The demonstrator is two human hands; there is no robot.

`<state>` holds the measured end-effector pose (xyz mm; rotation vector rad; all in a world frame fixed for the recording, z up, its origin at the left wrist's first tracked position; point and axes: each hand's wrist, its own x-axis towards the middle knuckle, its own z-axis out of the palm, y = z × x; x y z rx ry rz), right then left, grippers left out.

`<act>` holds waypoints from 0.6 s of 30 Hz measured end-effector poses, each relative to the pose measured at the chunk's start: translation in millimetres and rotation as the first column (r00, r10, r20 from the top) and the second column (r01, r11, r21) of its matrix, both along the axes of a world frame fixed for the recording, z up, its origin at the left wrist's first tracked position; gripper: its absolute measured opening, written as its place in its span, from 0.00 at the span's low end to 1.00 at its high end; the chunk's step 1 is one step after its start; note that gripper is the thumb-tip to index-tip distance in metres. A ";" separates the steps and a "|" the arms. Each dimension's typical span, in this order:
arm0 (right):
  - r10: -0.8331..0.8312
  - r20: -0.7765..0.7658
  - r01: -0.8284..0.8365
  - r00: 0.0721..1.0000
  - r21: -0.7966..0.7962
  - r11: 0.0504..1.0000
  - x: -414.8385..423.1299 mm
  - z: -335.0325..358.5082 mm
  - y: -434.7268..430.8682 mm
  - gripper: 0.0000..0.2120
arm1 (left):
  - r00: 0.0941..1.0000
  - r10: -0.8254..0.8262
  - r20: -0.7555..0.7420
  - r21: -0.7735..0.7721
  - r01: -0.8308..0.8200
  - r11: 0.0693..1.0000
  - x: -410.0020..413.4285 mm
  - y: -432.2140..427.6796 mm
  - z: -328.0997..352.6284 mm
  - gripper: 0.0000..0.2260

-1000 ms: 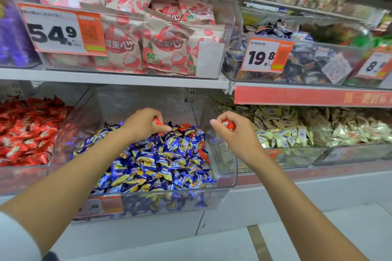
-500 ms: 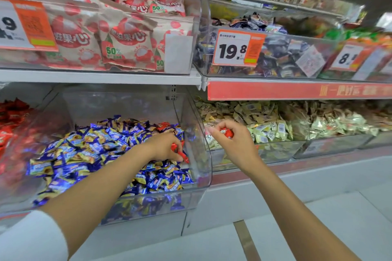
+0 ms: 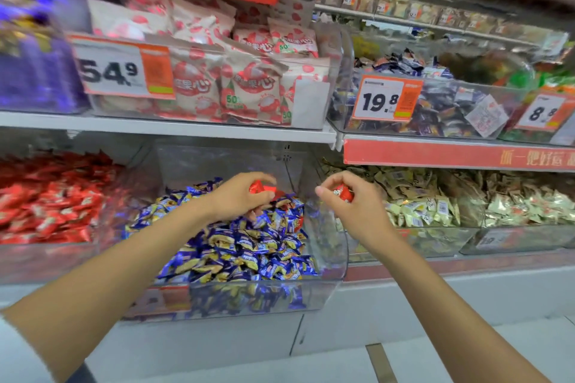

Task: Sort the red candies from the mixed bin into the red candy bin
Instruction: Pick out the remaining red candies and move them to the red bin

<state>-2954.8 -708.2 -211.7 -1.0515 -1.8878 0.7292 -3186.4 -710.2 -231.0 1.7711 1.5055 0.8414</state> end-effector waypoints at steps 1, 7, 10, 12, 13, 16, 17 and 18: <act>0.022 0.016 -0.022 1.000 0.003 1.000 -10.4 1.9 -4.5 0.07 | 1.000 0.001 -0.031 0.018 -0.001 1.000 -9.1 -9.9 3.9 0.05; 0.177 0.076 -0.174 0.981 -0.043 0.984 -90.5 -5.2 -29.9 0.06 | 0.987 0.121 -0.101 0.170 -0.103 0.980 -81.8 -84.7 30.4 0.07; 0.308 0.129 -0.302 0.942 -0.066 0.951 -162.6 -7.9 -43.7 0.06 | 0.938 0.298 -0.175 0.272 -0.245 0.931 -148.5 -129.2 35.2 0.07; 0.384 0.151 -0.382 0.911 -0.041 0.923 -217.4 -3.9 -51.8 0.07 | 0.879 0.422 -0.224 0.304 -0.348 0.887 -203.5 -154.1 30.2 0.07; 0.420 0.158 -0.422 0.894 -0.019 0.906 -245.2 0.0 -56.0 0.07 | 0.838 0.484 -0.250 0.301 -0.408 0.862 -230.7 -163.7 27.6 0.07; 0.464 0.247 -0.491 0.851 0.058 0.869 -322.7 9.4 -61.2 0.05 | 0.725 0.639 -0.255 0.300 -0.569 0.765 -302.0 -175.7 19.4 0.11; 0.446 0.285 -0.483 0.849 0.074 0.873 -345.7 8.4 -56.3 0.05 | 0.699 0.670 -0.249 0.311 -0.598 0.739 -317.4 -175.1 18.3 0.10; 0.436 0.315 -0.476 0.843 0.059 0.878 -365.7 7.7 -51.3 0.06 | 0.682 0.689 -0.243 0.313 -0.618 0.722 -330.2 -172.6 16.8 0.09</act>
